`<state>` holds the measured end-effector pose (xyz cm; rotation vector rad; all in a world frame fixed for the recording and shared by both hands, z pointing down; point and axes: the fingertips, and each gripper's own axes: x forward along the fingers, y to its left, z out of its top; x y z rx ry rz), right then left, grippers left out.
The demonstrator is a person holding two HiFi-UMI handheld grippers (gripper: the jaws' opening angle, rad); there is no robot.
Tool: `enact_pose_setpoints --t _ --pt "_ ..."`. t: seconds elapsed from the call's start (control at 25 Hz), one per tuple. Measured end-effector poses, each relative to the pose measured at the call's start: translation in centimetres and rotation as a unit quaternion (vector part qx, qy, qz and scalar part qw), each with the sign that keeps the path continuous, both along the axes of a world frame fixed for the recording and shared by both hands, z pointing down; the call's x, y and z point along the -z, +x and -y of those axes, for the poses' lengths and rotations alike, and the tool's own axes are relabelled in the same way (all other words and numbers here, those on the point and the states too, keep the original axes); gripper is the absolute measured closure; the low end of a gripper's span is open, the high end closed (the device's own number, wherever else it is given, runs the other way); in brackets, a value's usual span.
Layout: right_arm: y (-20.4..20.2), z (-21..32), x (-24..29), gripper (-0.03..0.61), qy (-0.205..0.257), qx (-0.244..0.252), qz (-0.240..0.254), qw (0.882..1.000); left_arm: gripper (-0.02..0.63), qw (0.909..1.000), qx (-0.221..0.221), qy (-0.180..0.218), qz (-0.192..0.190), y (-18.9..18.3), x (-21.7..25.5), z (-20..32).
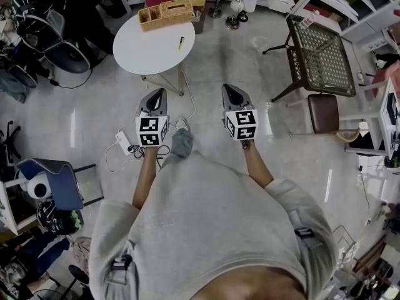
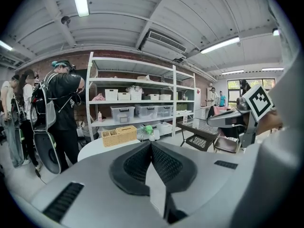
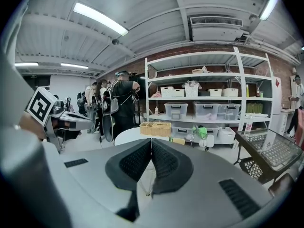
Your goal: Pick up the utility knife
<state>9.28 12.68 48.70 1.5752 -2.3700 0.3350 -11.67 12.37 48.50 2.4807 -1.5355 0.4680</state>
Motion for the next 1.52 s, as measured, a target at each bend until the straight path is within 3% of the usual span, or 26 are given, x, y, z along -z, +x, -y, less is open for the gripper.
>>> enact_pose_setpoints --t 0.64,1.08,1.52 --pt "-3.5 12.6 1.4 0.548 0.001 -0.045 -0.031 0.999 0.594 0.9984 -0.053 0.000 -0.021 -3.1 0.2 15.5" --pt "-4.6 15.7 -0.1 0.548 -0.015 -0.061 -0.032 0.998 0.594 0.9969 -0.076 -0.012 -0.020 -3.7 -1.2 19.6" --pt "-2.5 19.3 -1.9 0.546 -0.036 -0.052 -0.026 0.998 0.594 0.9969 -0.069 -0.036 -0.014 -1.7 -3.1 22.4"
